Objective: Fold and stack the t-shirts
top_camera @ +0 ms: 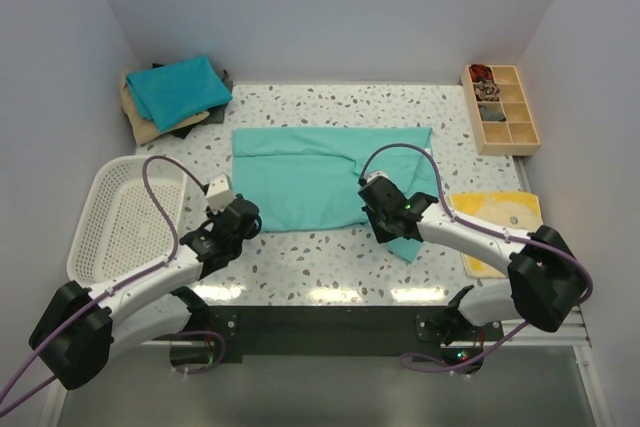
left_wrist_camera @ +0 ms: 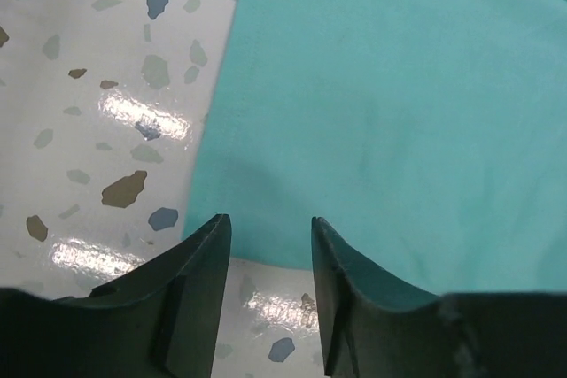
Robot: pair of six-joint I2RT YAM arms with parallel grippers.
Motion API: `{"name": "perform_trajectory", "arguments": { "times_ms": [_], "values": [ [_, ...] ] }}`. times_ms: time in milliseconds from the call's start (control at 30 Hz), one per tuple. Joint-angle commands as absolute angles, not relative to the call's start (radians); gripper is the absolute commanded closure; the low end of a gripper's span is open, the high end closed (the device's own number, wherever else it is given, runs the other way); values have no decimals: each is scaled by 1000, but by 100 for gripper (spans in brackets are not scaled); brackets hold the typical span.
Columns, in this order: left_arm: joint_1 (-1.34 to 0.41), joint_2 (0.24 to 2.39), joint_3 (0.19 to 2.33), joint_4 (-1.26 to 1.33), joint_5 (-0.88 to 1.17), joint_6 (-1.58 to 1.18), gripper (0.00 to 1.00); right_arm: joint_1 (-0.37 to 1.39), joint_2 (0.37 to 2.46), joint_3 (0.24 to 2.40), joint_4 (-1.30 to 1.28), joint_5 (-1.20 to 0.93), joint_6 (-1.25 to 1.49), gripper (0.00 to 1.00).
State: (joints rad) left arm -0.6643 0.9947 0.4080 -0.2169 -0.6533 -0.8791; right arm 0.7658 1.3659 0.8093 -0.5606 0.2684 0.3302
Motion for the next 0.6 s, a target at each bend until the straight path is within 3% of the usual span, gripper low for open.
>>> {"name": "perform_trajectory", "arguments": {
  "times_ms": [0, 167, 567],
  "values": [
    [-666, 1006, 387, -216, -669, -940, 45, 770, 1362, 836, -558, 279, 324, 100],
    [-667, 1032, 376, -219, -693, -997, 37, 770, 1364, 831, -552, 270, 328, 100],
    [-666, 1032, 367, -298, -727, -1077, 28, 770, 1381, 828, -545, 262, 327, 100]
  ]
}}
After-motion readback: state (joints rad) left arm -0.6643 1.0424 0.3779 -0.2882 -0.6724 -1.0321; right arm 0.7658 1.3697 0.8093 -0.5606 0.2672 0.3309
